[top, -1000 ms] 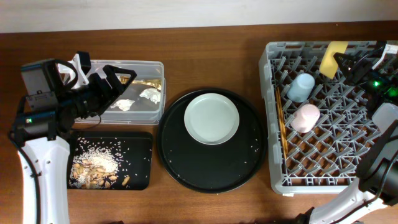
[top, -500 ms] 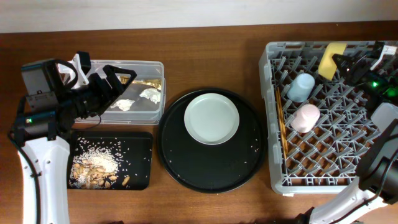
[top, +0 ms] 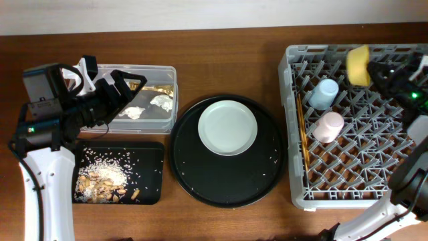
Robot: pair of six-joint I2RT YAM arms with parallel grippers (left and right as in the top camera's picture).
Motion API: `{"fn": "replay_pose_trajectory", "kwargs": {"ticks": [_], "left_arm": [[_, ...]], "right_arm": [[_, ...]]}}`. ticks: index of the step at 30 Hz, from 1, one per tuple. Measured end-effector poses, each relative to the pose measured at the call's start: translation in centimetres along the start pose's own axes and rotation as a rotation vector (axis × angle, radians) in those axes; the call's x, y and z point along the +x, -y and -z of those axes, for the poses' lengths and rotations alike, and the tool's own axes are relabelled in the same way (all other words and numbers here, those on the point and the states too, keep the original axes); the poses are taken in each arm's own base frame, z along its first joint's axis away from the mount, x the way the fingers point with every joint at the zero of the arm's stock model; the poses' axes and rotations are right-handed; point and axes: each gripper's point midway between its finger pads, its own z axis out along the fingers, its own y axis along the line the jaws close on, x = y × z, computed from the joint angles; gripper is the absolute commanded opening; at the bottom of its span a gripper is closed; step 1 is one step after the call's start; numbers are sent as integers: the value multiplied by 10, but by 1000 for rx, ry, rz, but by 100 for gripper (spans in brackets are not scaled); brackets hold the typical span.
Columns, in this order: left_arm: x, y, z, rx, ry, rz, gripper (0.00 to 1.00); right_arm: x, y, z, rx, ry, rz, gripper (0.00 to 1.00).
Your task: Sort waste into correct bins and load items into the dishwasher rack
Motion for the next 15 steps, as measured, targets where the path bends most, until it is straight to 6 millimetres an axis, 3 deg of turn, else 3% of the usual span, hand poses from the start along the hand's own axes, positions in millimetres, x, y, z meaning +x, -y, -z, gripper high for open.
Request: {"fn": "replay_pose_trajectory", "kwargs": {"ticks": [9,12,15], "left_arm": [[0,0,0,0,0,0,99],[0,0,0,0,0,0,99],[0,0,0,0,0,0,99]], "right_arm": [[-15,0,39,-17,38,-152,34],[-23,-19,43,-55,33,-42,37],[-30,-53,45,-99,27,122,41]]}}
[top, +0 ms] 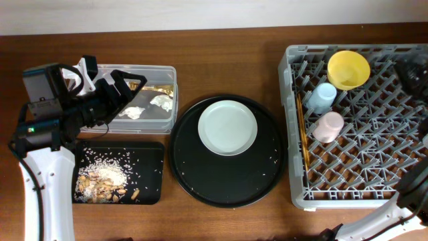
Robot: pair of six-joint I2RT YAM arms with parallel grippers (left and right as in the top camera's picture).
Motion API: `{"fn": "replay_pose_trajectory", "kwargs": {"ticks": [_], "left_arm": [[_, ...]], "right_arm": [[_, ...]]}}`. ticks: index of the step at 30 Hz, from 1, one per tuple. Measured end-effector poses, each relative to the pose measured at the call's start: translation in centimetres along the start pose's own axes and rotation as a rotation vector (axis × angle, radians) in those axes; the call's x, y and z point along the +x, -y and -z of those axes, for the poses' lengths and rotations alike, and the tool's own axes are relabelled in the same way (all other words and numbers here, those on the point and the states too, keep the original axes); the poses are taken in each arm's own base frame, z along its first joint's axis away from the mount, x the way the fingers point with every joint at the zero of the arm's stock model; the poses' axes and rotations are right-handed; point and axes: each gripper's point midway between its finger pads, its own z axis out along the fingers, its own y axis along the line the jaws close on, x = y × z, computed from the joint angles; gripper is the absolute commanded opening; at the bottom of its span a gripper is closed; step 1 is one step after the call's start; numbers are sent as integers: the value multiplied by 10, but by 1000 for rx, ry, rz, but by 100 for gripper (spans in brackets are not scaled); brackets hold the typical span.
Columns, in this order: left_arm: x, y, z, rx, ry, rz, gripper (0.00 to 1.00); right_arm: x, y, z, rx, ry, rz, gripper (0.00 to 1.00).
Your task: Sort waste into correct bins and load items into the dishwasher rack
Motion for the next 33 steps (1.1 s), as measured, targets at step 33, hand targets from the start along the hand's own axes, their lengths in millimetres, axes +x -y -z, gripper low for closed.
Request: {"fn": "replay_pose_trajectory", "kwargs": {"ticks": [33], "left_arm": [[0,0,0,0,-1,1,100]], "right_arm": [[1,-414,-41,-238,-146,149,33]]}}
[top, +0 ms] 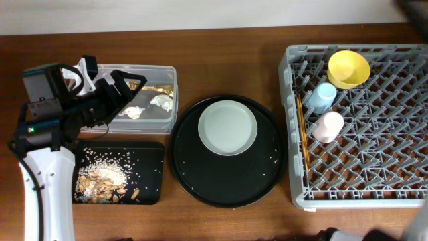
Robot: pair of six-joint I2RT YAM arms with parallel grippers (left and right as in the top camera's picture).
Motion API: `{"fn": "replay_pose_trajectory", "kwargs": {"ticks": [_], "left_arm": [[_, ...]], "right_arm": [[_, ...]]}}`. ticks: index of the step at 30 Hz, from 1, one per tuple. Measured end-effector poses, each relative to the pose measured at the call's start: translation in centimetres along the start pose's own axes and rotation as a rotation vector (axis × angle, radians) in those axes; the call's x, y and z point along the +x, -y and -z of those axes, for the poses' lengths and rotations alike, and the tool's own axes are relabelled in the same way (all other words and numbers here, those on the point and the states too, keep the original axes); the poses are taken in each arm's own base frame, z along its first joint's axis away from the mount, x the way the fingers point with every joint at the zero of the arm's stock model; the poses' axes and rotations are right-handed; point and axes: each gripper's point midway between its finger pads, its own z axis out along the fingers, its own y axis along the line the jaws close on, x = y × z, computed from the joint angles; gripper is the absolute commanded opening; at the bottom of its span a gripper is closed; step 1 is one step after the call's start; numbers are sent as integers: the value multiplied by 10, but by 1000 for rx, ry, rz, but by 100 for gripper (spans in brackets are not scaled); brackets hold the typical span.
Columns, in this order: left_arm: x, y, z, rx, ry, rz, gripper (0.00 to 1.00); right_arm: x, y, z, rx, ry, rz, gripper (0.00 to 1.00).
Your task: Sort waste into correct bins and load items into the dishwasher rack
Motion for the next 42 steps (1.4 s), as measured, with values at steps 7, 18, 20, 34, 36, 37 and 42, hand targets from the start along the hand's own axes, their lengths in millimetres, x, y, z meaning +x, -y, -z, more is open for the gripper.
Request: {"fn": "replay_pose_trajectory", "kwargs": {"ticks": [7,18,20,34,36,37,42], "left_arm": [[0,0,0,1,1,-1,99],[0,0,0,0,0,-1,99],[0,0,0,0,0,0,99],[0,0,0,0,0,0,99],[0,0,0,0,0,-1,99],[0,0,0,0,0,0,99],[0,0,0,0,0,-1,99]], "right_arm": [[-39,143,96,567,544,-322,36],[79,343,20,1258,-105,72,59],[102,372,6,1308,-222,111,59],[176,469,17,1413,-542,78,53],[177,469,18,1414,-552,75,50],[177,469,18,1413,-553,79,49],[180,470,19,1412,-561,78,35]]}}
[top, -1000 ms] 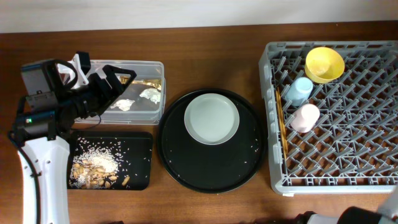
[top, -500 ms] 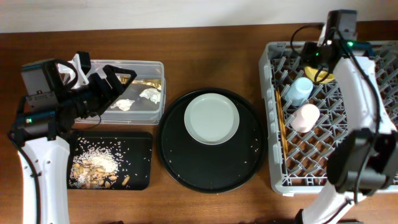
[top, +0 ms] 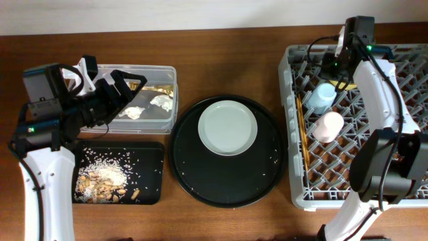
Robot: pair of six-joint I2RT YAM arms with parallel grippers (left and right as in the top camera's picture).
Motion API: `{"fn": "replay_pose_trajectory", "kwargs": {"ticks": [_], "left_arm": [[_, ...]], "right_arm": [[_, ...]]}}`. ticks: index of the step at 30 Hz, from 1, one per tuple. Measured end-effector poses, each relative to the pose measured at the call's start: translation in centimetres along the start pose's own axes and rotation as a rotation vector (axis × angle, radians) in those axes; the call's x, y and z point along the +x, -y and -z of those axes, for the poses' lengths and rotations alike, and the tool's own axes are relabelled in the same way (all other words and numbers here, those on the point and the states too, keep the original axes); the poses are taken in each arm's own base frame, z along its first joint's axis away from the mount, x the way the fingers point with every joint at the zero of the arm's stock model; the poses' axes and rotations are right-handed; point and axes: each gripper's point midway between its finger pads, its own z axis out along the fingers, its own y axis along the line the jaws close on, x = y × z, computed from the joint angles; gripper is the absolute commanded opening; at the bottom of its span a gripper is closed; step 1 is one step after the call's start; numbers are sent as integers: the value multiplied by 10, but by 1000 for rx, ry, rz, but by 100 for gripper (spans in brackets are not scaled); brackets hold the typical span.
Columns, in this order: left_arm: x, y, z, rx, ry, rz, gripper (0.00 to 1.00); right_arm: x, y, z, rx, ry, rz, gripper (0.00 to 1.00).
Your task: Sort waste into correct bins and load items into the dishwasher rack
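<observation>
A white plate (top: 227,127) lies on a round black tray (top: 227,191) at mid-table. The grey dishwasher rack (top: 401,194) on the right holds a blue cup (top: 323,98) and a pink cup (top: 328,126) on their sides. My right arm reaches across the rack's far left part. Its gripper (top: 336,70) points down just above the blue cup, and its fingers are too dark to read. The yellow bowl is hidden under that arm. My left gripper (top: 126,91) hangs open and empty over the clear bin (top: 144,69).
The clear bin holds crumpled white paper and a gold wrapper. In front of it, a black rectangular tray (top: 150,150) carries rice and food scraps. Thin brown sticks (top: 301,137) lie along the rack's left side. Crumbs dot the round tray.
My right arm was out of view and now stretches over the rack's far left corner, covering the yellow bowl. The left arm, plate and cups have not moved.
My right gripper first held the yellow bowl on edge over the rack's far side. Then the bowl lay in the rack, let go, with the gripper at the right edge. After that the arm was out of view. Now it is back over the bowl's place.
</observation>
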Motion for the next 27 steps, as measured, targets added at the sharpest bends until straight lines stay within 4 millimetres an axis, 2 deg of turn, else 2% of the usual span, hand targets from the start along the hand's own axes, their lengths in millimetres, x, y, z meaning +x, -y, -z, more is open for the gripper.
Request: {"fn": "replay_pose_trajectory", "kwargs": {"ticks": [1,9,10,11,12,20,24,27], "left_arm": [[0,0,0,0,0,0,99],[0,0,0,0,0,0,99],[0,0,0,0,0,0,99],[0,0,0,0,0,0,99],[0,0,0,0,0,0,99],[0,0,0,0,0,0,99],[0,0,0,0,0,0,99],[0,0,0,0,0,0,99]], "right_arm": [[1,0,0,0,-2,1,31],[4,0,-2,1,-11,6,25],[6,0,-3,1,-17,5,21],[8,0,-4,1,-23,6,7],[9,0,-5,1,-25,4,5],[7,3,-1,16,-22,12,4],[1,3,15,16,-29,10,4],[-16,4,49,-2,1,2,4]]}}
